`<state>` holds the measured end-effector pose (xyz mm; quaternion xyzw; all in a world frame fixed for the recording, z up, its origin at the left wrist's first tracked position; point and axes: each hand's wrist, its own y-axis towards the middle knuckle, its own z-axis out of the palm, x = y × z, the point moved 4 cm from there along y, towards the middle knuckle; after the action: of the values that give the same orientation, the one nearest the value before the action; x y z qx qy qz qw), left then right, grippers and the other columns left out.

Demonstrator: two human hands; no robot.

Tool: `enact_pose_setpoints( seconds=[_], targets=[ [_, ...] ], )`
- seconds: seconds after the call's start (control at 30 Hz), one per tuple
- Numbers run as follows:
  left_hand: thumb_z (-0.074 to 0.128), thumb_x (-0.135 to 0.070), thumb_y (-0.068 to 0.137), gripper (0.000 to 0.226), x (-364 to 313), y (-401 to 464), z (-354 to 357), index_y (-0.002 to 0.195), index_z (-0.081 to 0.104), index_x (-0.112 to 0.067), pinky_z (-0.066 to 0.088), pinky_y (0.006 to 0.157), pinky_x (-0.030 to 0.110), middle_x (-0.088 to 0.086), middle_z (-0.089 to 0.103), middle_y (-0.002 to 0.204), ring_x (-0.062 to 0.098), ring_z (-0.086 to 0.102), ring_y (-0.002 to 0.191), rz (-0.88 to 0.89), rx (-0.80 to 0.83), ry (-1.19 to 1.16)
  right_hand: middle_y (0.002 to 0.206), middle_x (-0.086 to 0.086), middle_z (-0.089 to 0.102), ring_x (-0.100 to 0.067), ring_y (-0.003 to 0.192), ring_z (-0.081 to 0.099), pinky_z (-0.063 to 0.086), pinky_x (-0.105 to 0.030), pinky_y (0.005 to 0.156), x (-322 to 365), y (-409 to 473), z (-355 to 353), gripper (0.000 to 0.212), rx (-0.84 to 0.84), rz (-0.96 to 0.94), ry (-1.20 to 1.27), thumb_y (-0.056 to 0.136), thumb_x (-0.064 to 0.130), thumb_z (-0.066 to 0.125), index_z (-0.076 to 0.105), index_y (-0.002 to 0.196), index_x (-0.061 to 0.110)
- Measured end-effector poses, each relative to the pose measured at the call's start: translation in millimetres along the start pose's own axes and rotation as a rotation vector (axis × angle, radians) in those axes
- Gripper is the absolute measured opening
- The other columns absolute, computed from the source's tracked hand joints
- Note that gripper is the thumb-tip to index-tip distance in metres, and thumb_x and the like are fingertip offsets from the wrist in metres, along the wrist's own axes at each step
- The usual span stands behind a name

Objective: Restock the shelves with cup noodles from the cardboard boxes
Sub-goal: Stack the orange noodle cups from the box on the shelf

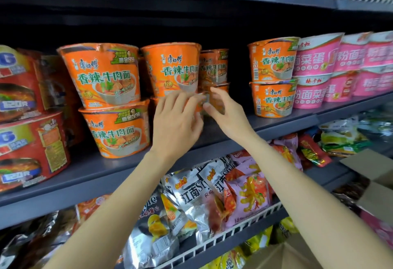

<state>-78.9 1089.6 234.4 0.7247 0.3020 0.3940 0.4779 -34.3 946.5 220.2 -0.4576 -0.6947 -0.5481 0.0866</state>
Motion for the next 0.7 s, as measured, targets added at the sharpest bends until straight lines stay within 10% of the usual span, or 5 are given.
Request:
enact_pose_setpoints(
  seconds=[0.27, 0.57, 0.7],
  targets=[
    [0.055, -0.016, 0.081, 0.019, -49, 22, 80, 0.095, 0.066, -0.011, 0.039, 0.074, 0.035, 0.005, 0.066, 0.089, 0.029, 0.059, 0.089, 0.228, 0.204, 0.056, 0.12, -0.002, 0.061, -0.019, 0.11, 0.057, 0.049, -0.036, 0.09, -52, 29, -61, 0.031, -0.07, -0.207, -0.493, 0.094, 0.018, 0.056, 0.057, 0.125, 0.017],
    [0.055, -0.02, 0.083, 0.02, -44, 24, 88, 0.093, 0.07, -0.012, 0.039, 0.084, 0.036, 0.002, 0.07, 0.089, 0.028, 0.06, 0.092, 0.043, 0.131, 0.195, 0.142, -0.016, 0.038, -0.035, 0.129, 0.03, 0.025, -0.042, 0.103, -76, 120, -7, 0.049, 0.052, -0.464, -0.933, 0.092, 0.04, 0.052, 0.049, 0.136, 0.018],
    [0.058, -0.016, 0.081, 0.021, -39, 21, 92, 0.096, 0.072, -0.012, 0.04, 0.084, 0.034, 0.003, 0.07, 0.092, 0.028, 0.06, 0.093, 0.028, 0.181, 0.228, 0.13, -0.015, 0.051, -0.035, 0.12, 0.039, 0.03, -0.041, 0.096, -80, 132, -7, 0.039, -0.081, -0.463, -0.723, 0.094, 0.039, 0.051, 0.063, 0.119, 0.012]
  ],
)
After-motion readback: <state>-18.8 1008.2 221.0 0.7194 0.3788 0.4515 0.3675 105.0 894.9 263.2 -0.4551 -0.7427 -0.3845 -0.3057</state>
